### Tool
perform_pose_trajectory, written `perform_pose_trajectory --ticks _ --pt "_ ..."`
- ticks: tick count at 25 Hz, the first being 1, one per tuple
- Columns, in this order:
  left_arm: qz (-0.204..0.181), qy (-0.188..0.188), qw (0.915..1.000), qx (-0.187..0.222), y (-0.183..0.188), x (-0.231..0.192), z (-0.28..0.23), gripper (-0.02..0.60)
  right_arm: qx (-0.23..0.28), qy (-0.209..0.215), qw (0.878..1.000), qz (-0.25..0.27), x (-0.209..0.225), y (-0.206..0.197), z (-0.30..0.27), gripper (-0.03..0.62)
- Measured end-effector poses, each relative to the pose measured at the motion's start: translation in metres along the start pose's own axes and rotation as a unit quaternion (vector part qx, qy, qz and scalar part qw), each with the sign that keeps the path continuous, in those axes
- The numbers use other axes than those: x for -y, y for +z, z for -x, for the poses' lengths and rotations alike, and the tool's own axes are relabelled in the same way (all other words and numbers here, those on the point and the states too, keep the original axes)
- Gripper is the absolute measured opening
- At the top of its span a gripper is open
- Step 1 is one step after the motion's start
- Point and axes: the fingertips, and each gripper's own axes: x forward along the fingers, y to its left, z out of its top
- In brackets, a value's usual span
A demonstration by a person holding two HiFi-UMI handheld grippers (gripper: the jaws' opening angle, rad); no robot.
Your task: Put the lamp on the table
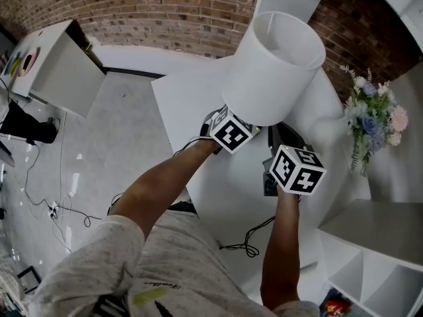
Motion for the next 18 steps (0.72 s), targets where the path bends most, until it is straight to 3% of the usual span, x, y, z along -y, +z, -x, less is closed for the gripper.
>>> perform_pose_trajectory --ticks 18 --pt "0.011 0.000 0.9997 0.020 0.0038 0.0006 0.0033 0.108 -0.002 -0.002 1.000 0.001 -0.0038 -0.0009 0.0032 0.005"
